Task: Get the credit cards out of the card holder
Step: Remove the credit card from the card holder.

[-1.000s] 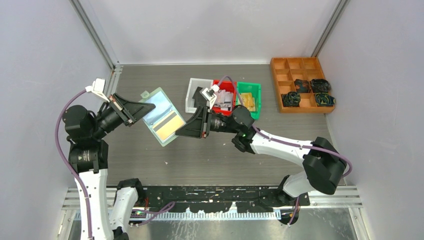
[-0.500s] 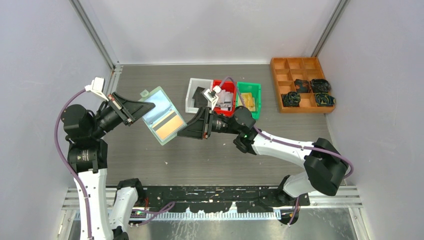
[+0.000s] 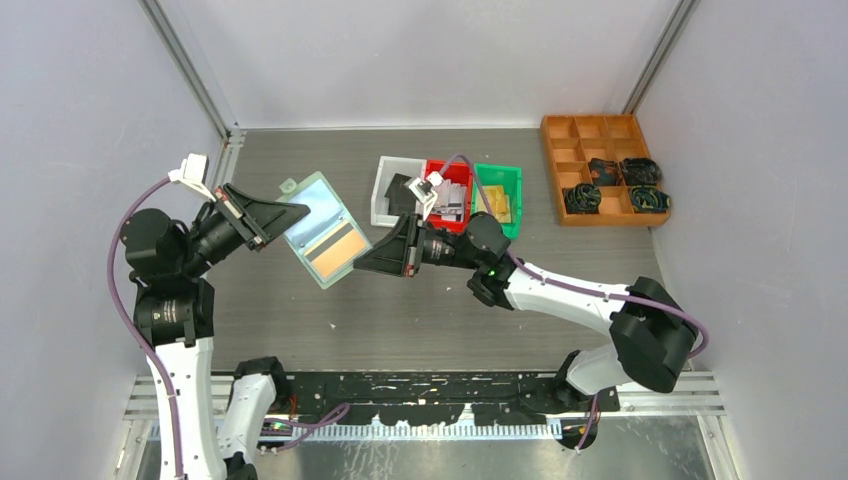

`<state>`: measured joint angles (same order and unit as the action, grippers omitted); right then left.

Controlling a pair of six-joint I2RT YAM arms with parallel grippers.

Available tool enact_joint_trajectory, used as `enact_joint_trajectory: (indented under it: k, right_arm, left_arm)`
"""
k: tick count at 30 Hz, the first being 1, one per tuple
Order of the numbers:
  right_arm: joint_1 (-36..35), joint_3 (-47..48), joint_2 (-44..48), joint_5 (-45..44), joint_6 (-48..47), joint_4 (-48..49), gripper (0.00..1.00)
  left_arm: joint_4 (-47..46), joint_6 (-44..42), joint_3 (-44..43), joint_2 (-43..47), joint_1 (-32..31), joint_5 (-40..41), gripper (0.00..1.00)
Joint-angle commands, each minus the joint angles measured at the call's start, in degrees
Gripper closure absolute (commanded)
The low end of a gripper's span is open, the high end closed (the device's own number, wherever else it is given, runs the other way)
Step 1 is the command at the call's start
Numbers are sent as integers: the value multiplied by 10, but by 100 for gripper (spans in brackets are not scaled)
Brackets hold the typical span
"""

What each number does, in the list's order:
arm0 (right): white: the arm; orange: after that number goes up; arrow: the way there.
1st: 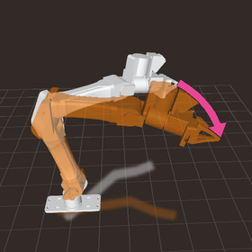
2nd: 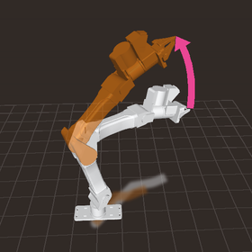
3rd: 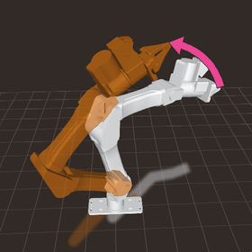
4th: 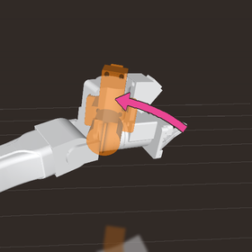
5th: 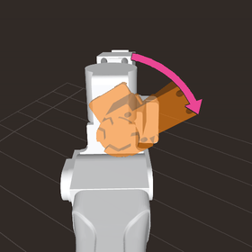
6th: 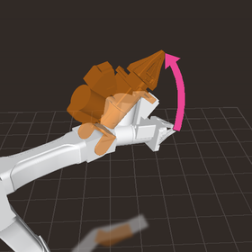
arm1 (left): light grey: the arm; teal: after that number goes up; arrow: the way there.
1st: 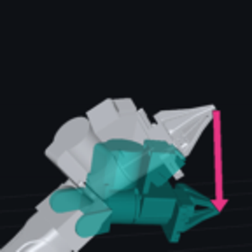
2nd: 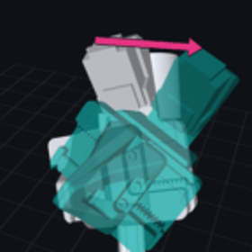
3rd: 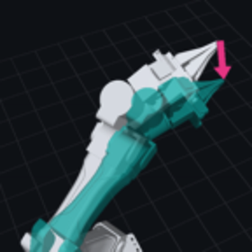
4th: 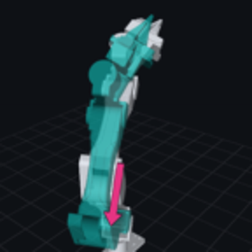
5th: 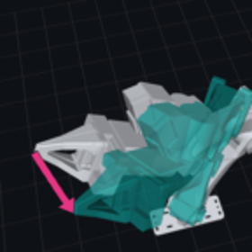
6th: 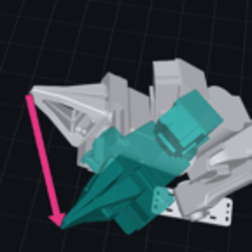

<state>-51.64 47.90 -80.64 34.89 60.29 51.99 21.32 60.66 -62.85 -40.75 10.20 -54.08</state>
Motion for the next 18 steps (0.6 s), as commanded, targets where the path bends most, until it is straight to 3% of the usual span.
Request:
enact_joint_trajectory:
  k: [1, 6, 18]
  right_arm:
    - [1, 34, 26, -29, -21, 5, 77]
    - [1, 58, 5, -51, -2, 2, 80]
    - [1, 85, -44, -79, 74, 58, 74]
  left_arm:
    - [-15, 9, -22, 3, 1, -14, 100]
    - [-18, 15, -19, 5, 1, -20, 100]
    - [-28, 23, -8, 9, 1, -31, 100]
